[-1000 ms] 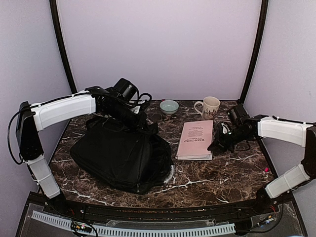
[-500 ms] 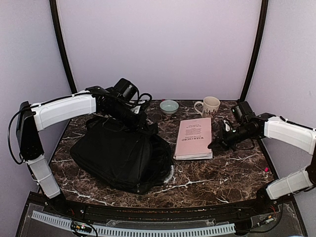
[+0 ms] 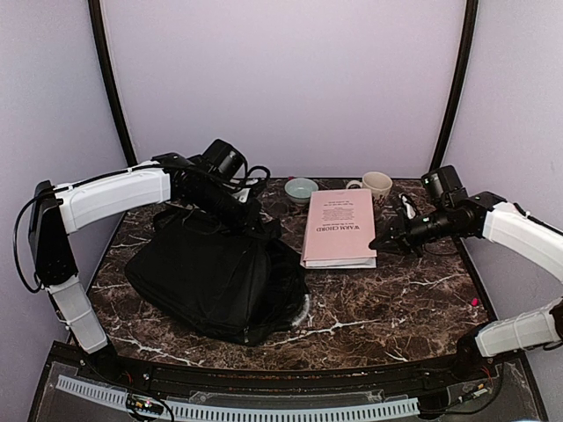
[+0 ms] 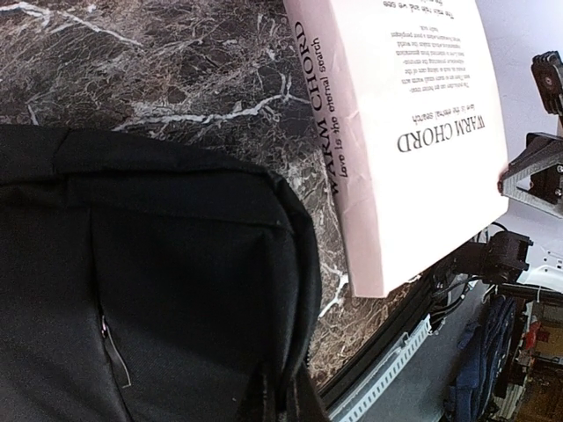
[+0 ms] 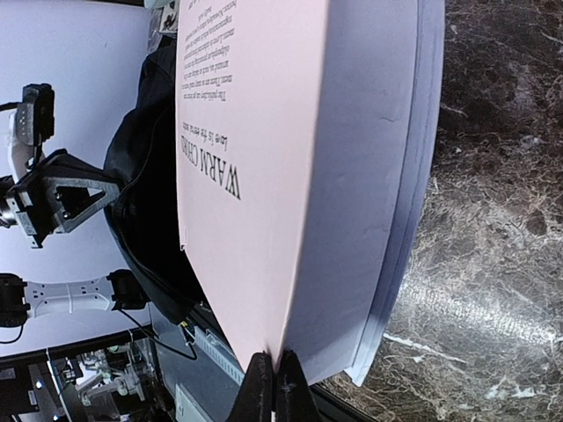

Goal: Pack the student bag
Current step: Place the book in the largest pocket of the bag.

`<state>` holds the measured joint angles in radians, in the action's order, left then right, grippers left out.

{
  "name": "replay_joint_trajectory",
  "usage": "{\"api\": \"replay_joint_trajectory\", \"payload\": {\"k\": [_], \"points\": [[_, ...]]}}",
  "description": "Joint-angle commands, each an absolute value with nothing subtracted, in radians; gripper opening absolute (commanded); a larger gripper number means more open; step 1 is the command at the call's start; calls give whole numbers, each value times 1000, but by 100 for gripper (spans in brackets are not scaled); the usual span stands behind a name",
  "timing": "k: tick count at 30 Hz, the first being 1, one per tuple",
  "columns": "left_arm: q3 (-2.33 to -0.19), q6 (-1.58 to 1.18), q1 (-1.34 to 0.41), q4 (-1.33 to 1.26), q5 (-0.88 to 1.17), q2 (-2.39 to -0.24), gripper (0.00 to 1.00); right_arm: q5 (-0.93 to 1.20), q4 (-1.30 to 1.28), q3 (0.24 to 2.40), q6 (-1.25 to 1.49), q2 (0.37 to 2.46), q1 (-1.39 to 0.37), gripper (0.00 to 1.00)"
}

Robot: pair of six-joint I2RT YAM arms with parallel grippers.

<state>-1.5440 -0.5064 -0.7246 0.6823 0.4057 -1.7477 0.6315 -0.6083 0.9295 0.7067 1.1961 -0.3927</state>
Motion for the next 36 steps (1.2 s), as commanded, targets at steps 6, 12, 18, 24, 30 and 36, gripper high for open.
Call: {"api": "replay_joint_trajectory", "payload": {"k": [6,12,18,24,30,36], "points": [[-1653,-400,-715,787,384,-1717,0,754,-641,975,632,1130,-430,0],[-1700,-345,-715,840,373,-1728,0,765,-734,1031,574,1145,-495,0],[-1665,-374,-709,815,344,-1700,0,758,-754,1033,587,1141,-566,0],[-1637,-382,-696,799,337,-1673,0,755,-812,1039,571,1132,-579,0],[-1636,-356,-682,812,340,-1666,0,799,-809,1052,580,1116,-596,0],[-1662,-289,-661,843,382,-1658,0,821,-800,1073,599,1115,-640,0]]}}
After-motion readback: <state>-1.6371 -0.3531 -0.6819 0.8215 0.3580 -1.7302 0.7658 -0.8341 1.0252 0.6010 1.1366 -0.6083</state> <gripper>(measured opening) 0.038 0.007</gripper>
